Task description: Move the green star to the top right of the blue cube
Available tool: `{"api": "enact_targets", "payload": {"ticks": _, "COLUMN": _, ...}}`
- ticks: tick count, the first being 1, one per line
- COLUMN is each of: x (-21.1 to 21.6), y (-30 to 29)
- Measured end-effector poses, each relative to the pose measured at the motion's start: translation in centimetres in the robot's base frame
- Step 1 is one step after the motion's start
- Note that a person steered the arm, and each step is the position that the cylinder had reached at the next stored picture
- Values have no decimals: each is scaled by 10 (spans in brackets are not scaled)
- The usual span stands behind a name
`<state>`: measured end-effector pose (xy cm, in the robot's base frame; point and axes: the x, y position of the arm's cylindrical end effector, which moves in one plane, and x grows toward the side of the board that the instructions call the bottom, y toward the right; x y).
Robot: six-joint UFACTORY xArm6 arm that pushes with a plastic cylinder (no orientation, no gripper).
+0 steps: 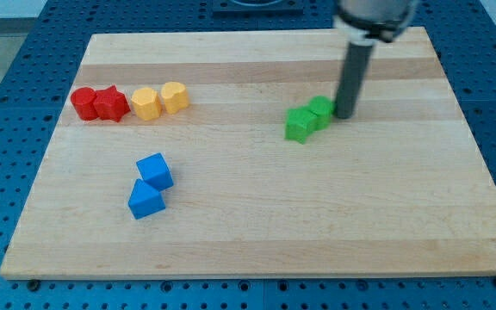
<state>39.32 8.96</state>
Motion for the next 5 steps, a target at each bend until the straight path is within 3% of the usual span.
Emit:
{"api": "enact_targets", "payload": {"ticks": 1, "x": 34, "y": -80}}
{"api": "enact_targets", "payload": {"ticks": 2, "x": 45, "y": -113}}
{"api": "enact_targets", "payload": {"ticks": 4, "x": 69, "y": -73}}
{"api": "enact_targets", "payload": {"ticks": 5, "x": 84, "y": -93}}
